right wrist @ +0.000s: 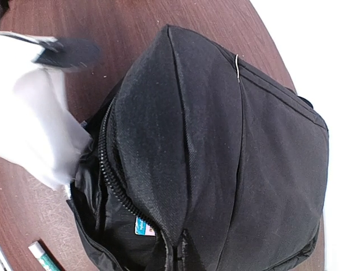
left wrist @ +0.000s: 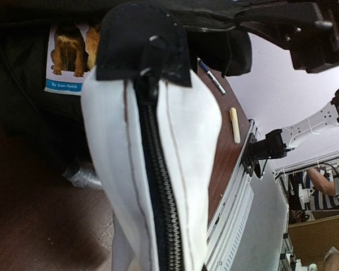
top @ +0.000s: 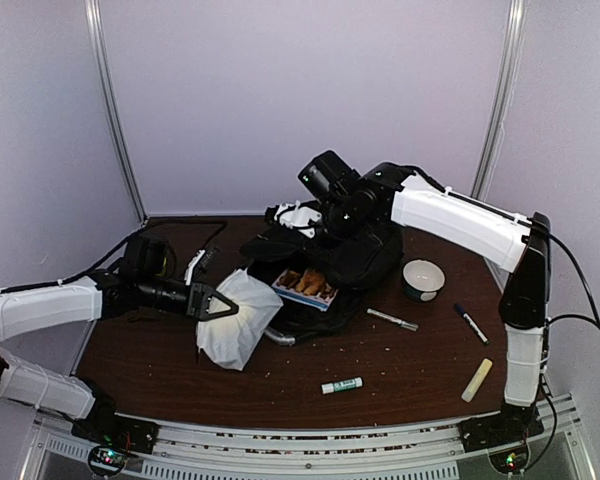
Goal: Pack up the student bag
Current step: Open the largest pocket of the student bag, then place the pencil case in the largest pocket of the bag.
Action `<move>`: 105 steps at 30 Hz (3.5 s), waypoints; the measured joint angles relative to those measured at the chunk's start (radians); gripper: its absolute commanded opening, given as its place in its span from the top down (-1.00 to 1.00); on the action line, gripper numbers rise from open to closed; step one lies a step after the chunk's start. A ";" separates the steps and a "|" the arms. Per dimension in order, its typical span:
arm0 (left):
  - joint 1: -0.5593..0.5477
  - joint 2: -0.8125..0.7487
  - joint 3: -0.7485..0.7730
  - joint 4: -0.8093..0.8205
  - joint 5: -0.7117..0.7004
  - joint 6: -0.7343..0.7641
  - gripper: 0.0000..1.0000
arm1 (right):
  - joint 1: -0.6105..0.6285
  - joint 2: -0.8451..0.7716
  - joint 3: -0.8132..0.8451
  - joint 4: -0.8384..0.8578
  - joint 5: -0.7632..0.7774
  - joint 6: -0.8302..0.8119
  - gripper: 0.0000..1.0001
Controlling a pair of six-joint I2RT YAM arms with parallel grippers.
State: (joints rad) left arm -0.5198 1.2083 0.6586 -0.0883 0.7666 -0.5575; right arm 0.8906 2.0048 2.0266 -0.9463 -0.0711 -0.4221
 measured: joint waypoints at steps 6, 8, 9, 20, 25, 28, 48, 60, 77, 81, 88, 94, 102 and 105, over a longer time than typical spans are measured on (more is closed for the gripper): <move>-0.025 0.159 -0.045 0.332 -0.050 -0.251 1.00 | -0.001 0.017 0.066 -0.030 -0.030 0.011 1.00; -0.028 0.250 -0.055 0.475 -0.054 -0.357 1.00 | -0.002 0.027 0.089 -0.035 -0.038 0.014 1.00; -0.031 0.285 -0.056 0.525 -0.057 -0.399 1.00 | -0.002 0.032 0.096 -0.038 -0.043 0.015 1.00; -0.084 0.670 0.058 1.140 -0.145 -0.854 1.00 | -0.019 0.063 0.115 -0.055 -0.077 0.028 1.00; -0.098 0.756 0.134 1.257 -0.193 -0.956 1.00 | -0.023 0.066 0.121 -0.054 -0.078 0.027 1.00; -0.105 0.789 0.161 1.302 -0.225 -0.998 1.00 | -0.023 0.070 0.127 -0.050 -0.079 0.026 1.00; -0.129 0.940 0.327 1.312 -0.360 -1.036 1.00 | -0.023 0.120 0.154 -0.002 -0.145 -0.058 1.00; -0.125 0.877 0.215 1.209 -0.369 -0.993 1.00 | -0.025 0.181 0.189 0.023 -0.222 -0.135 1.00; -0.106 0.873 0.117 1.394 -0.396 -1.014 0.87 | 0.083 0.289 0.334 0.039 -0.326 -0.322 1.00; -0.106 0.900 0.176 1.392 -0.369 -1.024 0.43 | 0.049 0.259 0.289 0.040 -0.348 -0.357 1.00; -0.106 0.820 0.139 1.244 -0.378 -0.978 -0.05 | 0.028 0.222 0.241 0.031 -0.383 -0.380 1.00; -0.106 0.659 0.086 1.012 -0.392 -0.902 -0.15 | 0.029 0.200 0.190 0.047 -0.399 -0.385 1.00; -0.111 0.476 -0.006 0.774 -0.388 -0.789 -0.17 | 0.035 0.175 0.122 0.090 -0.377 -0.357 1.00; -0.118 0.415 -0.032 0.678 -0.385 -0.730 -0.17 | 0.040 0.172 0.099 0.105 -0.376 -0.352 1.00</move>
State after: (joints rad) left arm -0.6380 1.6230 0.6266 0.5896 0.3820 -1.2877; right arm 0.9302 2.1765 2.1254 -0.8410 -0.4473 -0.7738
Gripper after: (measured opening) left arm 0.585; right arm 0.020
